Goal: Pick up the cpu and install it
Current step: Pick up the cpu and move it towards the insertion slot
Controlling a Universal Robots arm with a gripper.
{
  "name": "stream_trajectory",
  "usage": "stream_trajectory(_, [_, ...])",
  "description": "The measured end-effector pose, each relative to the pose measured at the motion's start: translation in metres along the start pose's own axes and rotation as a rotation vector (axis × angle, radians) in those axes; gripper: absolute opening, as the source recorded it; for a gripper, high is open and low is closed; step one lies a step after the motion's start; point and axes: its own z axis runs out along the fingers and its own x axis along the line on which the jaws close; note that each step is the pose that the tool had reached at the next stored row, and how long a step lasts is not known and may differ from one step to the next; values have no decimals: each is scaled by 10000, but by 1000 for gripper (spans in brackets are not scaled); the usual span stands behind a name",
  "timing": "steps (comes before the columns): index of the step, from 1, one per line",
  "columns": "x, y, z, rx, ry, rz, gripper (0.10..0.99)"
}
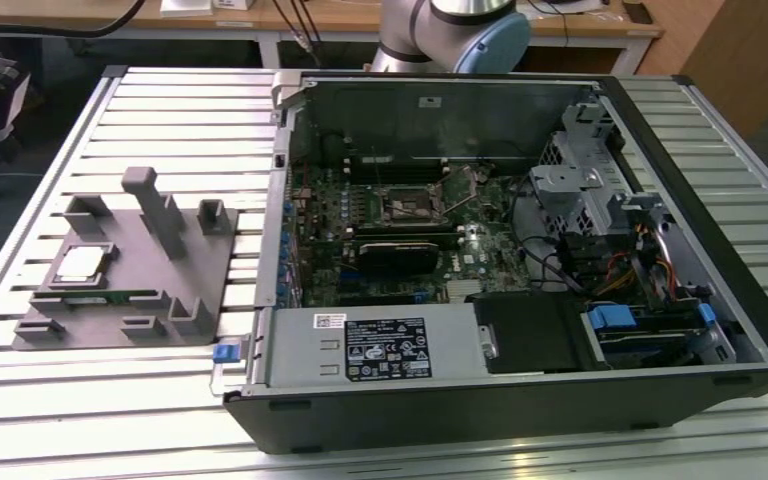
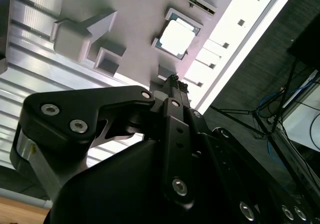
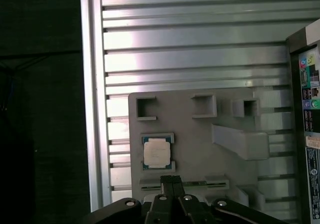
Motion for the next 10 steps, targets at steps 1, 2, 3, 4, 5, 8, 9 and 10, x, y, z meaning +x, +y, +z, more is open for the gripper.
stream_trajectory(1, [0,0,6,0,0,0,106])
stream_trajectory(2, [0,-1,13,2,0,-1,106])
stream_trajectory(3, [0,-1,22,6,0,-2,106])
stream_trajectory(4, [1,-2,33,11,2,-6,106])
stream_trajectory(5, [1,-3,46,13,5,-13,106])
stream_trajectory(8, [1,-10,95,14,13,-46,114])
stream_trajectory(9, [1,-13,112,15,23,-58,114])
stream_trajectory(10, [1,-16,126,15,35,-70,169])
